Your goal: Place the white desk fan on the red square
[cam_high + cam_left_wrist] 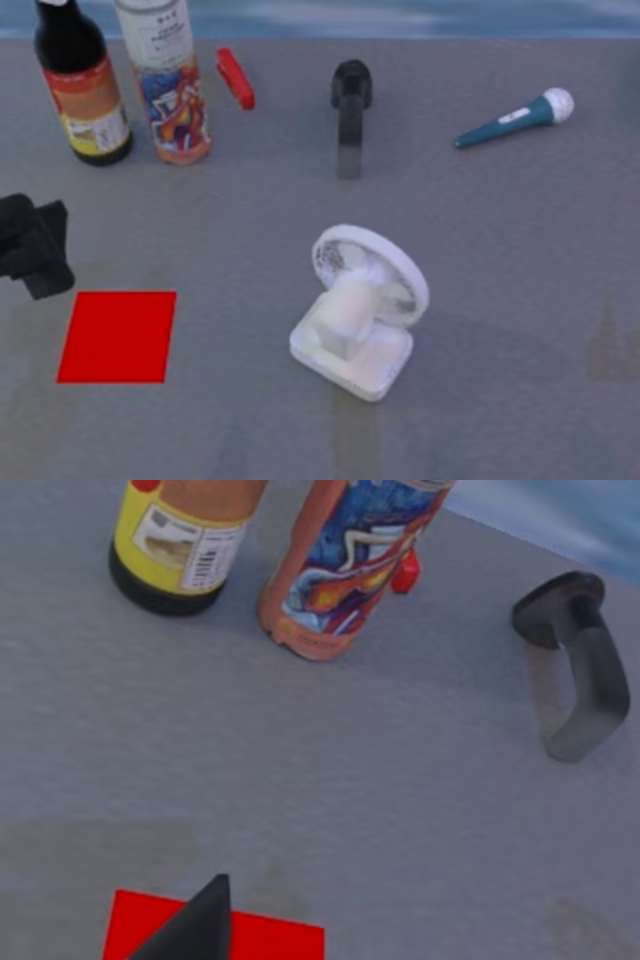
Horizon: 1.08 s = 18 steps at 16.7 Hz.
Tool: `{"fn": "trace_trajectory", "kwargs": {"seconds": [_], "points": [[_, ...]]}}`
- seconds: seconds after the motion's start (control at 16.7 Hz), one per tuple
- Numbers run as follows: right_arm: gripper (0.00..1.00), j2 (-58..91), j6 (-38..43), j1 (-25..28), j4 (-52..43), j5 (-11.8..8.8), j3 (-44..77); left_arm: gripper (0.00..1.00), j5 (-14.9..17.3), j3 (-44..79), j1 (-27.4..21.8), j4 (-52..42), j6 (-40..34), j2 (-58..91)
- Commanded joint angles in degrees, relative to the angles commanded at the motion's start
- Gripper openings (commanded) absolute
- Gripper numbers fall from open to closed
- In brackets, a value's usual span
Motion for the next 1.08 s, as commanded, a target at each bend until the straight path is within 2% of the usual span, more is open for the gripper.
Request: {"fn": "trace_trajectory", "kwargs": {"seconds": [0.66,0.9,1.08], "points": [[1.00,0.00,0.00,0.00,0.00,0.00,0.00,1.00,-0.22,70.94,-22.42,-47.44,-50.58,69.31],[1.00,0.00,0.00,0.00,0.00,0.00,0.00,1.00,-0.22,90.73,-28.44,-59.95,-64.81,87.94],[1.00,0.00,0.00,0.00,0.00,0.00,0.00,1.00,-0.20,100.17,-31.35,-65.95,-71.94,96.10]]}}
